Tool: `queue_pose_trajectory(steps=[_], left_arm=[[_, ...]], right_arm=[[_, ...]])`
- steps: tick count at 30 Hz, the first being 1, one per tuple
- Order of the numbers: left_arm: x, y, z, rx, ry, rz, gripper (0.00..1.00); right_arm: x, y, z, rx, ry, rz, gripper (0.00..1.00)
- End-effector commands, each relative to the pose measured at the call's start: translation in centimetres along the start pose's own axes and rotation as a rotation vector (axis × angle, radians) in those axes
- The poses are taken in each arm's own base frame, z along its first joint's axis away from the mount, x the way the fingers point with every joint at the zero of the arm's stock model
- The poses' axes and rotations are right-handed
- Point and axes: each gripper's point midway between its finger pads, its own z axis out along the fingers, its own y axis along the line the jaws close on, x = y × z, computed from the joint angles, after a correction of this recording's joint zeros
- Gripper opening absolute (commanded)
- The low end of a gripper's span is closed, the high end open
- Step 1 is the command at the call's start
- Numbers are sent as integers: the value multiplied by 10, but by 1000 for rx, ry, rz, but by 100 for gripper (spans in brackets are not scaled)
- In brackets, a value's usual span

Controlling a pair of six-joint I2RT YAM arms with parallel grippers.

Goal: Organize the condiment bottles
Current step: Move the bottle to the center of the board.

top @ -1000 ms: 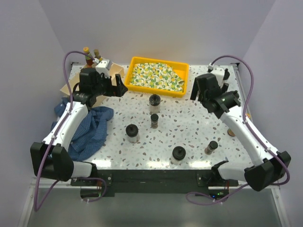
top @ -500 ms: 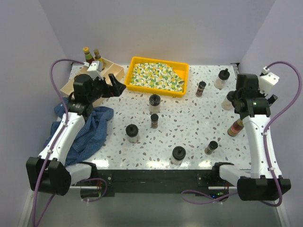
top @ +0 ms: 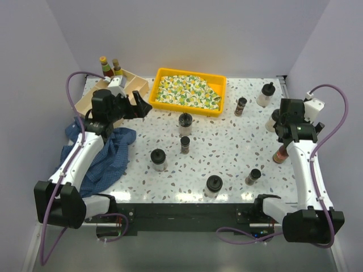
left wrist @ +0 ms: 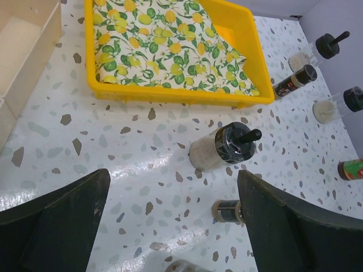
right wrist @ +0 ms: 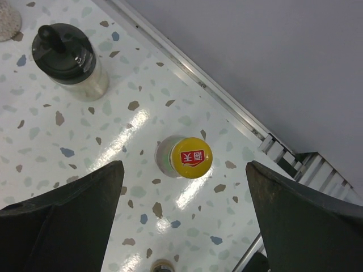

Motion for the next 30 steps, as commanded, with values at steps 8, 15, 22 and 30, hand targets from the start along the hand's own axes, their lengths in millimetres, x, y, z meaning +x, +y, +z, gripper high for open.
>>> queue_pose_trajectory(steps=[8,15,22,30], left_arm=[[-22,1,-7,-17,-74,67,100],[-24,5,-12,-50,-89,83,100],[-23,5,-10,-47,-82,81,99],[-24,3,-13,-42,-89,90,98]], right_arm=[[8,-4,7,11,-37,-15,94],[13,11,23,-5,-36,-37,93],[22,16,37,-5,-60,-68,88],[16,20,40,-11,-87,-72,65]])
